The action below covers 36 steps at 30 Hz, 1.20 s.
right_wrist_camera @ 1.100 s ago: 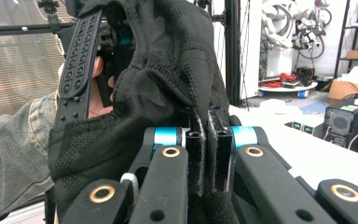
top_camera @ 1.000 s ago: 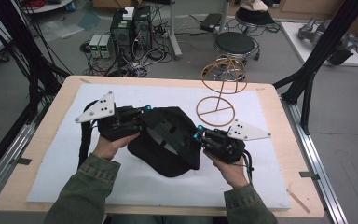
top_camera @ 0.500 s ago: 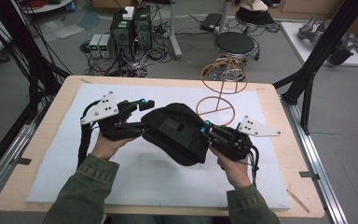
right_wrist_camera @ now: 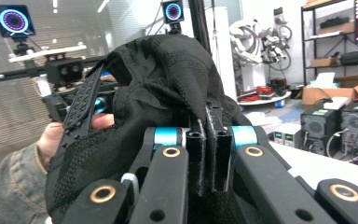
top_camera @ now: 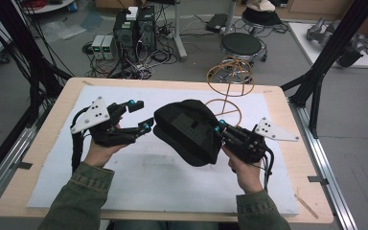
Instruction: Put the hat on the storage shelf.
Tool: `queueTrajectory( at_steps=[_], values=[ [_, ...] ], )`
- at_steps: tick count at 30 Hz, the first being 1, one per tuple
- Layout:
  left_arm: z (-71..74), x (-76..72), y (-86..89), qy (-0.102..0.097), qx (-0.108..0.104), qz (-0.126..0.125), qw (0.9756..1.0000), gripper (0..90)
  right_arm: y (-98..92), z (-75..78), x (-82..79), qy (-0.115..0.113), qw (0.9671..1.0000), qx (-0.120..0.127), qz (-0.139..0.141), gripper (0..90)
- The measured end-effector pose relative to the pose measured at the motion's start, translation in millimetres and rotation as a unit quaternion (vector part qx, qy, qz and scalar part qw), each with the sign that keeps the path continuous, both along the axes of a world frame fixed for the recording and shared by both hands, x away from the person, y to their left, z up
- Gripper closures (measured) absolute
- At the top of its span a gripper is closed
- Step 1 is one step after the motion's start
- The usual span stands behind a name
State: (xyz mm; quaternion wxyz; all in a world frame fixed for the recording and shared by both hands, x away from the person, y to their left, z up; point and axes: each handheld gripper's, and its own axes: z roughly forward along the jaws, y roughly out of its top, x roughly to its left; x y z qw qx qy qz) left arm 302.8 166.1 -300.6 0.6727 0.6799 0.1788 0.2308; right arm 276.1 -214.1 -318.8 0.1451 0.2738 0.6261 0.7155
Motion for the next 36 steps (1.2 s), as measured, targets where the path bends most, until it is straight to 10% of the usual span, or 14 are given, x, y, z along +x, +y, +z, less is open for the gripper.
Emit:
queueTrajectory(
  at_steps=[14, 36],
  values=[
    [-21.3, -14.2, 39.7, 0.006, -0.012, 0.067, 0.9976, 32.6, -15.3, 2.3, -3.0, -0.01, 0.9989, 0.005, -0.045, 87.7],
    [-70.0, -22.3, 95.1, 0.059, 0.001, 0.165, 0.9846, 31.1, -48.1, 9.8, -10.6, -0.014, 0.9901, -0.004, -0.139, 87.5]
  ],
)
